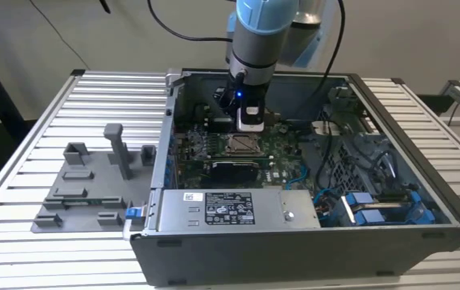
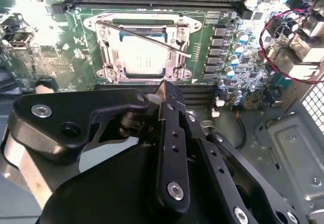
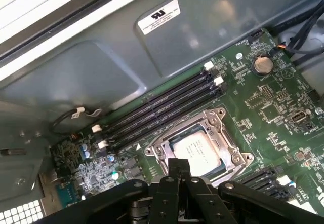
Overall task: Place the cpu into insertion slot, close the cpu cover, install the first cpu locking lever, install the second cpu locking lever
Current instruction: 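Install the first cpu locking lever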
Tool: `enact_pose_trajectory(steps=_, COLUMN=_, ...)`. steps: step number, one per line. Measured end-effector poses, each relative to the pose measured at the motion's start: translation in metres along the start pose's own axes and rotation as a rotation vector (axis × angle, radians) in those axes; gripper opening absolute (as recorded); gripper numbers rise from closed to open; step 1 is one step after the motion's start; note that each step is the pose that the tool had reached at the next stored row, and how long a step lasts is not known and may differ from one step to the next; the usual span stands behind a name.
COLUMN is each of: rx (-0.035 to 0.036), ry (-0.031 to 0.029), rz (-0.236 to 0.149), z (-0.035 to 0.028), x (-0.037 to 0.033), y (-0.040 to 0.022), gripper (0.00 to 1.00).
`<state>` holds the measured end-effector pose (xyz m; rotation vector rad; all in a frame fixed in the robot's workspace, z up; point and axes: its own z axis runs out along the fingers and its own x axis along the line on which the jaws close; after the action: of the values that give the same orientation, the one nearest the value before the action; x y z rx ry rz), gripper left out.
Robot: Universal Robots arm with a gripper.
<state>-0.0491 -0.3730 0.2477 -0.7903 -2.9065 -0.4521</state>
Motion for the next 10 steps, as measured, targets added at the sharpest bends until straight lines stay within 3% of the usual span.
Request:
enact_pose_trajectory(steps=2, rx=0.0005, ry=0.001, rz=-0.004, z=0.0007, x=0.0007, y=0.0013, gripper=0.11)
enact_pose_trajectory(steps=7, rx=0.0073, ry=0.0113, rz=-0.063, z=0.0028, x=0.0014, y=0.0025, gripper=0.11)
enact_pose_trajectory(steps=10, rx=0.0068, ry=0.0142, rz=-0.101, z=0.0035, x=0.0014, y=0.0023, gripper=0.11)
